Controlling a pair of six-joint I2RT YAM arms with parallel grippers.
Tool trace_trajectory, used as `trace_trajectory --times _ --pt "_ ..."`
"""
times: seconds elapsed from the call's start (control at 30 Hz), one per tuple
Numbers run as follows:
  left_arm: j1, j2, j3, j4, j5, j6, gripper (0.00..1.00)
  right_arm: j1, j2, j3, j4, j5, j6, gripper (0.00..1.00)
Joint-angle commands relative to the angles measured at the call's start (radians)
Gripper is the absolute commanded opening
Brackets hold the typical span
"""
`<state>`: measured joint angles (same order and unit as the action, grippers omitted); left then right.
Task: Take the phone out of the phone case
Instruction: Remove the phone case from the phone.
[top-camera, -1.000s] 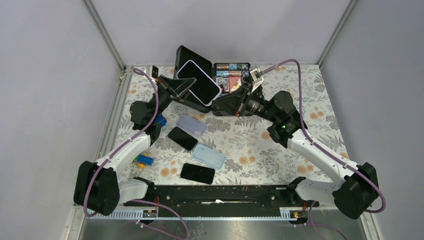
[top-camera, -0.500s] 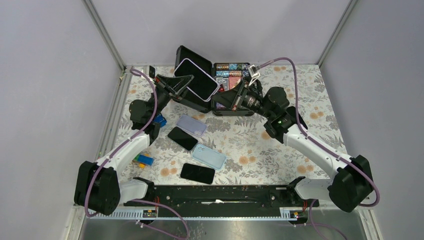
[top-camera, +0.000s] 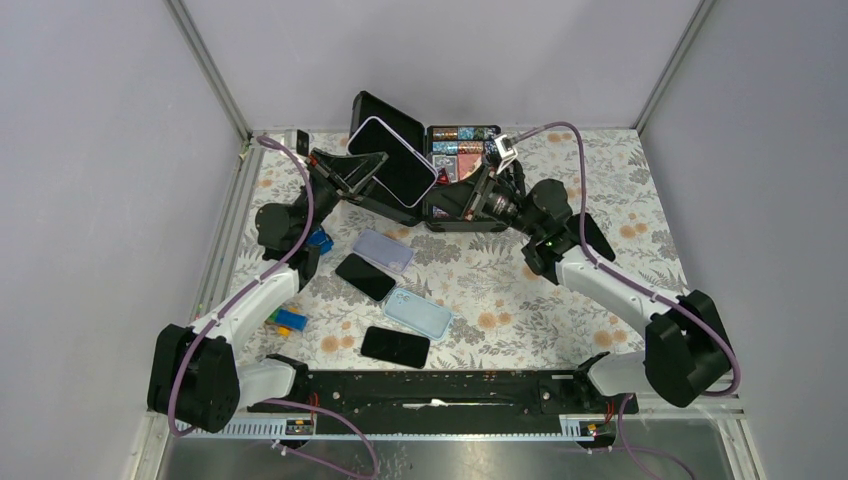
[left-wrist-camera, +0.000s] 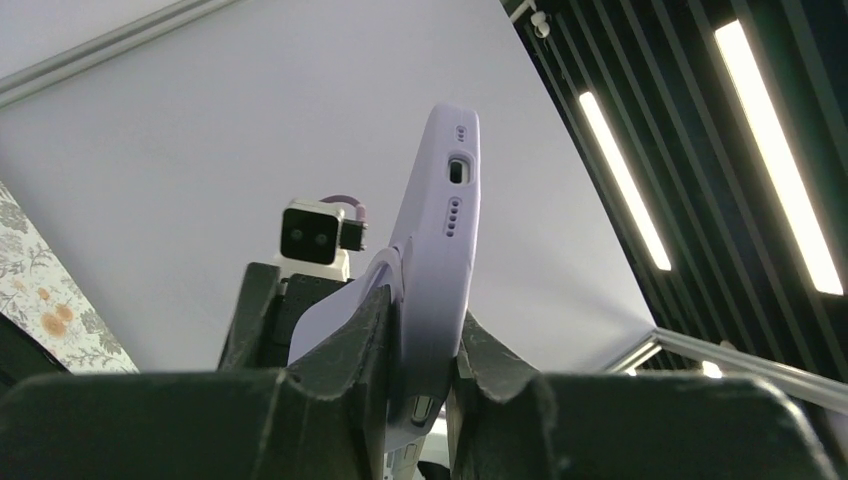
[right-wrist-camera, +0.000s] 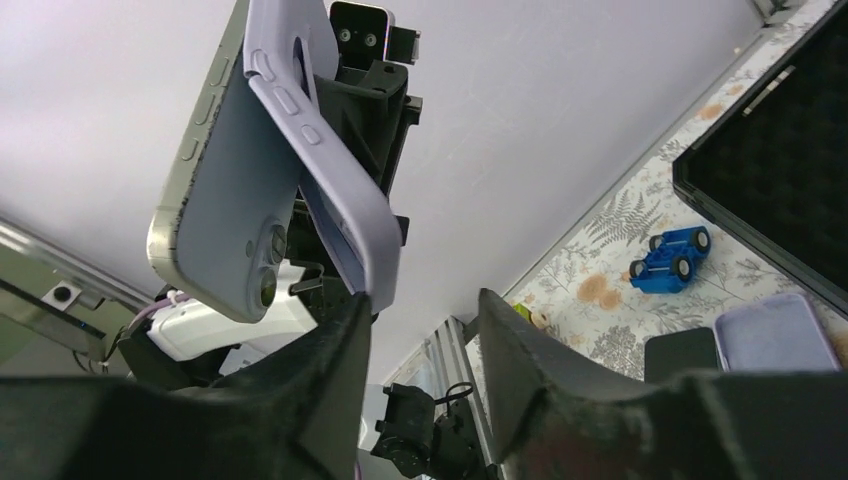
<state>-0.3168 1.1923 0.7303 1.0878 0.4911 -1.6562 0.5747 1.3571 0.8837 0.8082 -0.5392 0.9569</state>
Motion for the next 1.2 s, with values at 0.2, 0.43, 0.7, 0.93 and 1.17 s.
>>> trace_trajectory --times 0.2,0.43,0.7,0.93,1.17 --pt "-0.075 -0.086 0.050 0.312 0.174 -0.154 0.00 -0.055 0.089 -0.061 0.292 0.004 0.047 0.56" --pt "-0.114 -0.051 0.032 0.267 0.158 -0.083 0.00 -0.053 0.208 -0.014 0.555 -0.073 0.226 0.46" --pt "-0.150 -0.016 0.023 0.244 0.143 -0.047 0.00 -0.053 0.195 -0.035 0.565 -0.004 0.210 0.43" --pt "-0.159 -0.018 0.004 0.184 0.120 0.018 0.00 -0.053 0.159 -0.062 0.587 0.023 0.198 0.17" --pt "-0.158 -0.053 -0.100 -0.024 0.087 0.327 0.59 -0.067 0.020 -0.176 0.512 -0.005 0.200 0.00"
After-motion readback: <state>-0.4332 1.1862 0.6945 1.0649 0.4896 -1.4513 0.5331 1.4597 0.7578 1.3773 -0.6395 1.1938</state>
